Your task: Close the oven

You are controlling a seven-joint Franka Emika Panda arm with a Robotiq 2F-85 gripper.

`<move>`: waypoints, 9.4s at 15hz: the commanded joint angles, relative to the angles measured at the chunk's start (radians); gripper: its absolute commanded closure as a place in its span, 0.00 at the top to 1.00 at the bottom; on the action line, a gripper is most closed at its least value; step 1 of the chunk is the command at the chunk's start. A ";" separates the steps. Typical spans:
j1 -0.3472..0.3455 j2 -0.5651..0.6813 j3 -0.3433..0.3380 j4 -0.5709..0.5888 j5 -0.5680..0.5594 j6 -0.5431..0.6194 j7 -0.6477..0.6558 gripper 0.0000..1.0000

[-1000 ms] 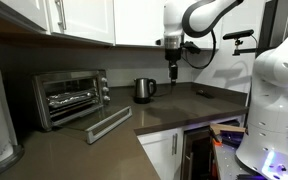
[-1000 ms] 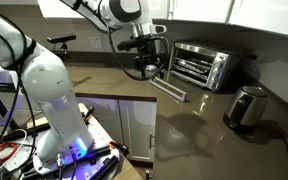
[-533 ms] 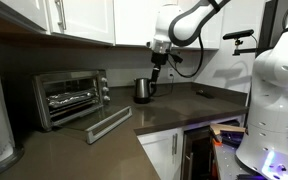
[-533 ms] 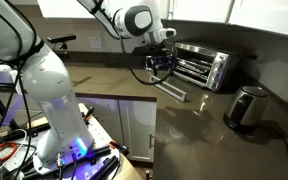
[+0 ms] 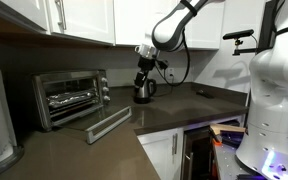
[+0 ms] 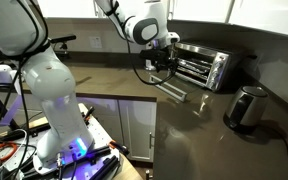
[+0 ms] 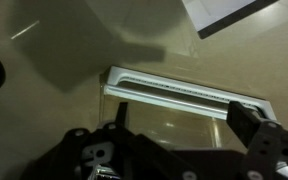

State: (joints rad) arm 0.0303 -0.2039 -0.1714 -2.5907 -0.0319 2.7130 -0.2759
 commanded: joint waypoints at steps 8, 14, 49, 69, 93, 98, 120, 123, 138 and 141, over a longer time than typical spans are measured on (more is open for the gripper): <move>0.048 0.087 0.047 0.023 0.142 0.059 -0.050 1.00; 0.154 0.198 0.059 0.058 0.462 0.158 -0.186 1.00; 0.366 0.648 -0.158 0.326 0.672 0.243 -0.127 1.00; 0.341 0.538 -0.154 0.234 -0.045 0.309 0.468 1.00; -0.058 0.422 0.249 0.162 0.237 0.202 0.191 1.00; -0.114 0.490 0.265 0.222 0.230 0.204 0.161 1.00; -0.190 0.573 0.344 0.299 0.228 0.219 0.130 1.00; -0.165 0.591 0.305 0.308 0.202 0.234 0.158 1.00; -0.028 0.563 0.145 0.304 0.068 0.256 0.262 1.00; 0.011 0.540 0.102 0.295 0.023 0.250 0.300 1.00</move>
State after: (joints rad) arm 0.0029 0.3721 -0.0184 -2.2917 0.0498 2.9492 -0.0205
